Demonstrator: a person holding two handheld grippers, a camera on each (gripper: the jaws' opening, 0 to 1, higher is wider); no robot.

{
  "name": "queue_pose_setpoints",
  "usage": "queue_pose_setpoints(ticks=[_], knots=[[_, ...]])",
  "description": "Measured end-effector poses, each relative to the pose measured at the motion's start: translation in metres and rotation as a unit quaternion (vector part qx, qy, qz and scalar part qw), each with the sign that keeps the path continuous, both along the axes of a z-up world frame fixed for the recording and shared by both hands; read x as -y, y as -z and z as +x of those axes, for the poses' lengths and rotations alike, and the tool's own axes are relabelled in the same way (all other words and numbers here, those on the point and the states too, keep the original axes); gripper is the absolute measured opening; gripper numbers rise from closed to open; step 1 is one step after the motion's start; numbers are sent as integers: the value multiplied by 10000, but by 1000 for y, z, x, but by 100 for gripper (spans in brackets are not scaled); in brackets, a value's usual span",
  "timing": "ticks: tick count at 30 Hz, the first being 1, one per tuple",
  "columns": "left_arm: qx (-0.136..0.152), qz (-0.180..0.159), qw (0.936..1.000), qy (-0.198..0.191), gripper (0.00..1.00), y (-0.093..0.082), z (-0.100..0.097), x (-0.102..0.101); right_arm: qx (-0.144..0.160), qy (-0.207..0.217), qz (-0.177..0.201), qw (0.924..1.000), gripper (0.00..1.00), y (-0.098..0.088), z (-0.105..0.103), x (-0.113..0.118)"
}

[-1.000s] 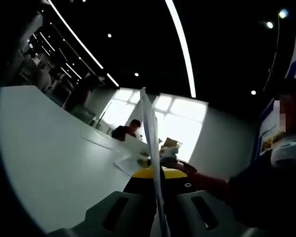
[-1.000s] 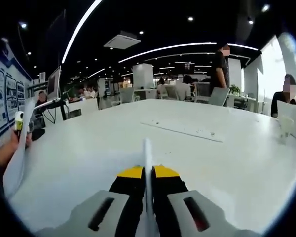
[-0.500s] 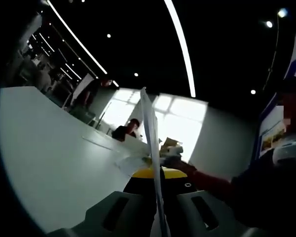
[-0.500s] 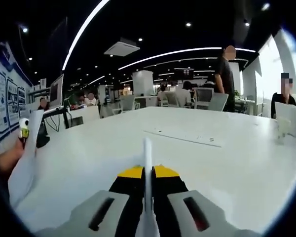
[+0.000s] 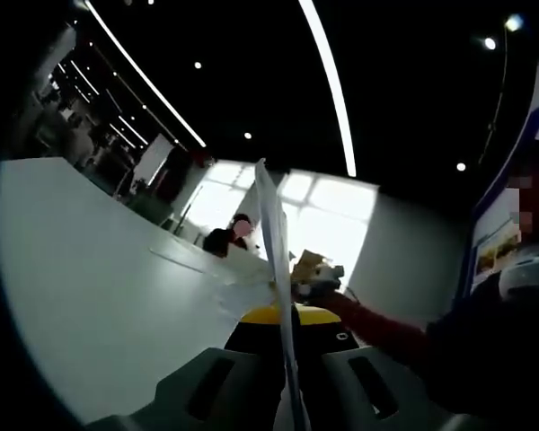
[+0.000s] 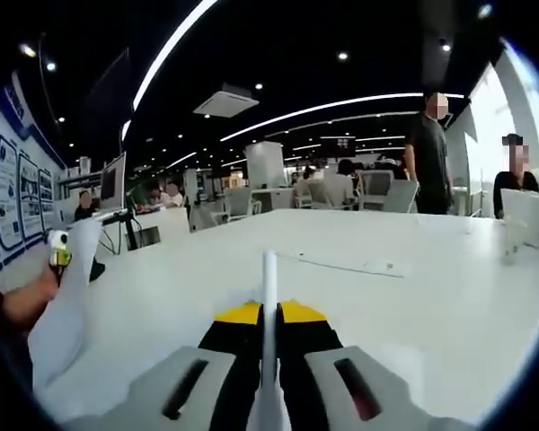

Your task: Organize the stack of printing papers by aligning and flattening the scattered papers on the table

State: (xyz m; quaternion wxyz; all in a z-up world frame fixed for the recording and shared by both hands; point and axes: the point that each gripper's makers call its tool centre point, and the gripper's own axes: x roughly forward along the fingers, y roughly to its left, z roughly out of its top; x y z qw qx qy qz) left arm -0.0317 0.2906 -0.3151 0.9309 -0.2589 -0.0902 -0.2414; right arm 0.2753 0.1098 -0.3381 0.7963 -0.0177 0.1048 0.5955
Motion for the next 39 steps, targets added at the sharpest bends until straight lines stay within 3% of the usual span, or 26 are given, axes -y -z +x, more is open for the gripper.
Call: queue_pose_setpoints(ticks=[21, 39], knots=[[-20, 35, 10000, -30, 6, 2, 0, -2, 235, -105, 375, 9990, 2, -37, -26, 18], [13, 87, 10000, -8, 6, 1, -1, 2, 300, -160, 611, 9976, 1, -54, -49, 30]])
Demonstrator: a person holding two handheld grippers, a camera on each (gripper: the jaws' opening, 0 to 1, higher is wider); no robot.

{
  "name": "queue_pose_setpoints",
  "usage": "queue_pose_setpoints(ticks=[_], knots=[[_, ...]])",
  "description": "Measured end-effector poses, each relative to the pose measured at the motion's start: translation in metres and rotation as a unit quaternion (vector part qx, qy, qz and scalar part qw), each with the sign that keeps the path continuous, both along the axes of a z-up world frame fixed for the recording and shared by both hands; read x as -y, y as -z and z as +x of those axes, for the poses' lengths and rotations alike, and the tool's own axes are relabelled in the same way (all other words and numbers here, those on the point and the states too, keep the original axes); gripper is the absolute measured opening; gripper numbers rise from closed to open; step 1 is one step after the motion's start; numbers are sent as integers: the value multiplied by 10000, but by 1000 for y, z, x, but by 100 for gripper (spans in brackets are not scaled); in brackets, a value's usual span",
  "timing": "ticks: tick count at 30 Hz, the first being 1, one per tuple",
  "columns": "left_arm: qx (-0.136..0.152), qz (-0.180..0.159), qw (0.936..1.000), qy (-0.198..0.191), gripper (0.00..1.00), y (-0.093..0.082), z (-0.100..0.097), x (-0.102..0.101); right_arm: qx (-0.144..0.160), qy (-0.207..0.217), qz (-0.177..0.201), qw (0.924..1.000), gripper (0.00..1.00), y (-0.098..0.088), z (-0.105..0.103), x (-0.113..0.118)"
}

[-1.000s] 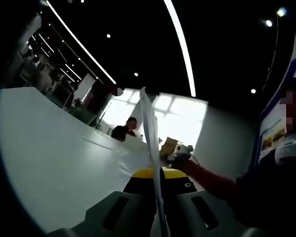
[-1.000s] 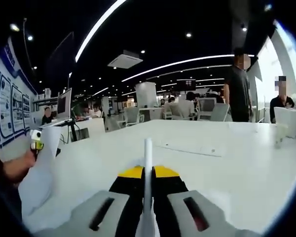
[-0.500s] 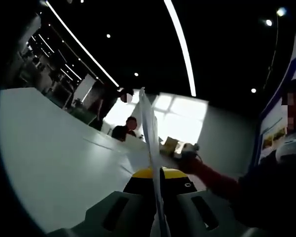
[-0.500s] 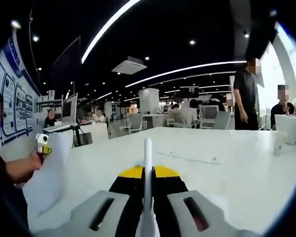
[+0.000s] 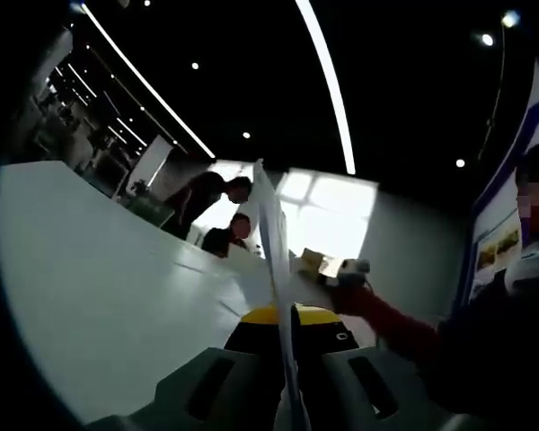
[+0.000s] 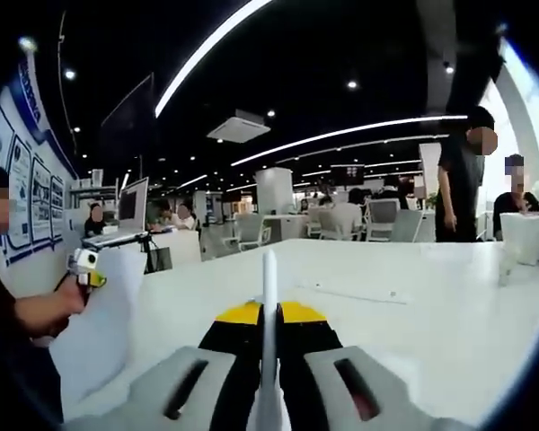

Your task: Organize the stack of printing papers by aligning and flattening the scattered papers on the table

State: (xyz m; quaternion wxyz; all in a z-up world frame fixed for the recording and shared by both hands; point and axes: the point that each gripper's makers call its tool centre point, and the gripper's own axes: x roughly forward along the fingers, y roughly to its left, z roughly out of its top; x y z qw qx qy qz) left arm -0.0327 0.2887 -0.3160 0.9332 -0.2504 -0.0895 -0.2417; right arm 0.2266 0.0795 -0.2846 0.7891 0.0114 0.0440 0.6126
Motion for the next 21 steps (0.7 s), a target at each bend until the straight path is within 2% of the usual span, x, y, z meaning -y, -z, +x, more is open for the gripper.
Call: queue_pose_setpoints(ticks=[21], knots=[[9, 25, 10000, 7, 6, -1, 0, 4, 131, -167, 433, 9988, 1, -30, -28, 12]])
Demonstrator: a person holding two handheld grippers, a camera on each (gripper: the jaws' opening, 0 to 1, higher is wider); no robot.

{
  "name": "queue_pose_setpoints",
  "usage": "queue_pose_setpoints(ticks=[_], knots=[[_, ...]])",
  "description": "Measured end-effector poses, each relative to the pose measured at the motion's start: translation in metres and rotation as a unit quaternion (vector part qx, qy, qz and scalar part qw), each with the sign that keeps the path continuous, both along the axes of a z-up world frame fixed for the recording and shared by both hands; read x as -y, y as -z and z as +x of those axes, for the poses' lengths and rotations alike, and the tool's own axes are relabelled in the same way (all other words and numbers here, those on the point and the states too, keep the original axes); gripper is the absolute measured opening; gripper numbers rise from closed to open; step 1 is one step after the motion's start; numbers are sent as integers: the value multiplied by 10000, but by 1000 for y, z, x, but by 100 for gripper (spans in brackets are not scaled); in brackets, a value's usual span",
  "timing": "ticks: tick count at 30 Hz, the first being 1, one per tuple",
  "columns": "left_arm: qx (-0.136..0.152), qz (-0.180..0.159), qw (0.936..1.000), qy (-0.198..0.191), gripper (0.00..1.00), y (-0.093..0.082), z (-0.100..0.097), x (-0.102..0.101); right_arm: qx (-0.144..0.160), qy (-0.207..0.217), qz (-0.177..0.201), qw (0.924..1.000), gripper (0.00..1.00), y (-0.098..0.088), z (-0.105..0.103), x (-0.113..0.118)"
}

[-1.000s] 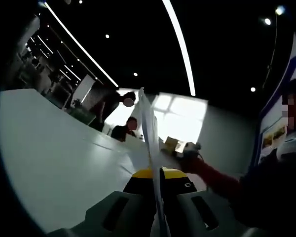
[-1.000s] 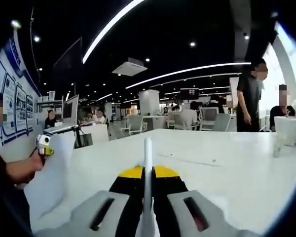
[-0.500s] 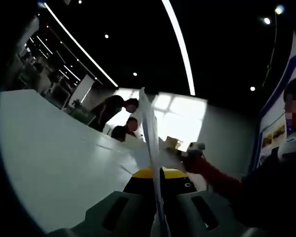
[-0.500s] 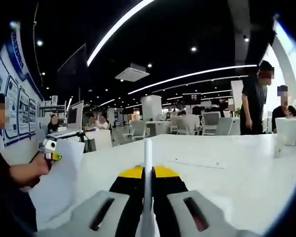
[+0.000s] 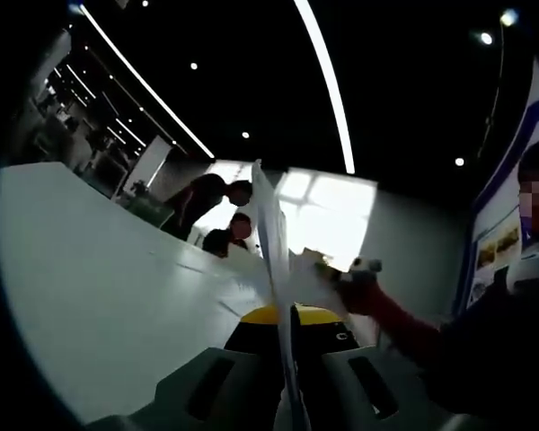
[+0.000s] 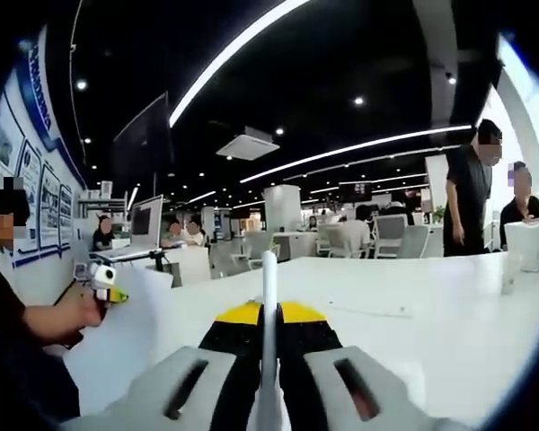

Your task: Organize the stack of printing papers by aligning and flattening the scattered papers on the table

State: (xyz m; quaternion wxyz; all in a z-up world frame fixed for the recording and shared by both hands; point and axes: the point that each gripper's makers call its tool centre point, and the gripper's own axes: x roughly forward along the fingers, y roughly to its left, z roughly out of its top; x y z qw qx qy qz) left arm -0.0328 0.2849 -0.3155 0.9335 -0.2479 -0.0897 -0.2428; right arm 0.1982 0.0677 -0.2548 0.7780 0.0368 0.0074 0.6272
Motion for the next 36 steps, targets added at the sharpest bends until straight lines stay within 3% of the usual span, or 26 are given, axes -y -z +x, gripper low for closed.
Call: queue_pose_setpoints(ticks=[21, 36], knots=[[8, -26, 10000, 13, 6, 1, 0, -1, 56, -421, 450, 9981, 1, -30, -42, 8], [6, -35, 10000, 16, 6, 1, 0, -2, 165, -622, 565, 9963, 1, -44, -63, 17]])
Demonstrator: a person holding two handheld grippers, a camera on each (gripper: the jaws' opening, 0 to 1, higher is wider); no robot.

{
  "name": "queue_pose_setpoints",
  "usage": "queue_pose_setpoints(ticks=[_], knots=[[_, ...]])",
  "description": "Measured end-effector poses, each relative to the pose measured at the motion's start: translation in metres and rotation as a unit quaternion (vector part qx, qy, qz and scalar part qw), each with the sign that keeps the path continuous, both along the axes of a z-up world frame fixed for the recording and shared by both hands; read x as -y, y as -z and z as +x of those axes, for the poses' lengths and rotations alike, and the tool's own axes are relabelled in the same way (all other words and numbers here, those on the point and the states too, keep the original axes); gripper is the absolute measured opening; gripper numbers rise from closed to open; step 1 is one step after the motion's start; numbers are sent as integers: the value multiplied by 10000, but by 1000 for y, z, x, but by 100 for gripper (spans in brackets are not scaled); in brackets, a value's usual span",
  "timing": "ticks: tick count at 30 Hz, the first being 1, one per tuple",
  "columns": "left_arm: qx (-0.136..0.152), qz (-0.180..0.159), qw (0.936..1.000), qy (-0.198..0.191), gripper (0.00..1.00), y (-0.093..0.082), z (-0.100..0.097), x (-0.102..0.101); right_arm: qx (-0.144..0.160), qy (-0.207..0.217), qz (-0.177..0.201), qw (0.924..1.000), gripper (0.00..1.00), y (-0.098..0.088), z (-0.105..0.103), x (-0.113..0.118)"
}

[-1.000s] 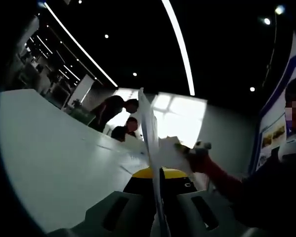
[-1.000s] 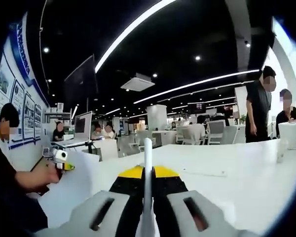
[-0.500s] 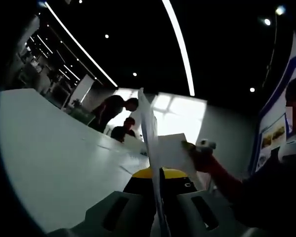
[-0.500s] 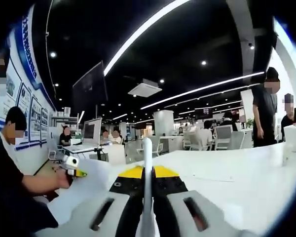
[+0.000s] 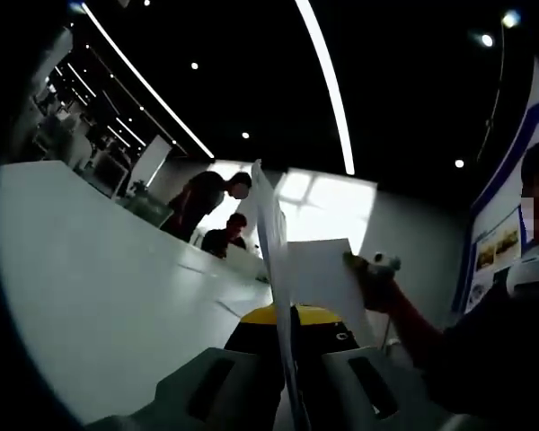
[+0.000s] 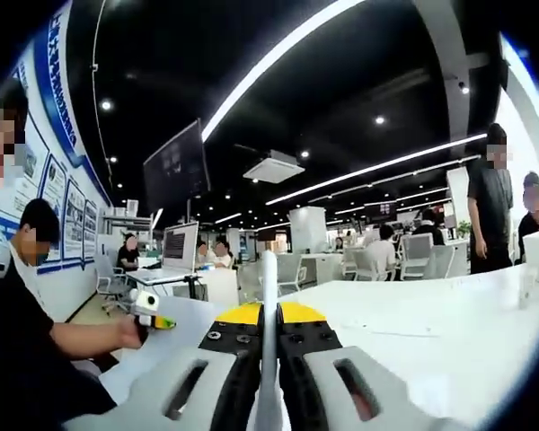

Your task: Organize the stack of printing papers by aligning and flattening the scattered papers on the table

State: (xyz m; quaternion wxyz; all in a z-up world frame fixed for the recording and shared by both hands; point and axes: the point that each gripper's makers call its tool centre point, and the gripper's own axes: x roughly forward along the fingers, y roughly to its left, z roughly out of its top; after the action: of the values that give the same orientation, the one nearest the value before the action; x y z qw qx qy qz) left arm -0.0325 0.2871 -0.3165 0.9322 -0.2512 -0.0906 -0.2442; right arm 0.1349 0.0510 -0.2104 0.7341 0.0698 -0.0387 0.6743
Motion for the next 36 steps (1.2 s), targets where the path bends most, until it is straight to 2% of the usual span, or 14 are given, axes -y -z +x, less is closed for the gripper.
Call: queue_pose_setpoints(ticks=[8, 18, 26, 36], knots=[[2, 3, 10000, 1, 6, 0, 0, 0, 192, -56, 134, 9997, 1, -23, -12, 9], [0, 6, 10000, 1, 6, 0, 0, -3, 401, -416, 325, 9978, 1, -51, -48, 12], [4, 4, 10000, 3, 6, 0, 0, -3, 595, -548, 477, 9956, 1, -72, -71, 20], [-1, -2, 10000, 1, 6, 1, 0, -2, 727, -728, 558, 9931, 1, -84, -94, 23]])
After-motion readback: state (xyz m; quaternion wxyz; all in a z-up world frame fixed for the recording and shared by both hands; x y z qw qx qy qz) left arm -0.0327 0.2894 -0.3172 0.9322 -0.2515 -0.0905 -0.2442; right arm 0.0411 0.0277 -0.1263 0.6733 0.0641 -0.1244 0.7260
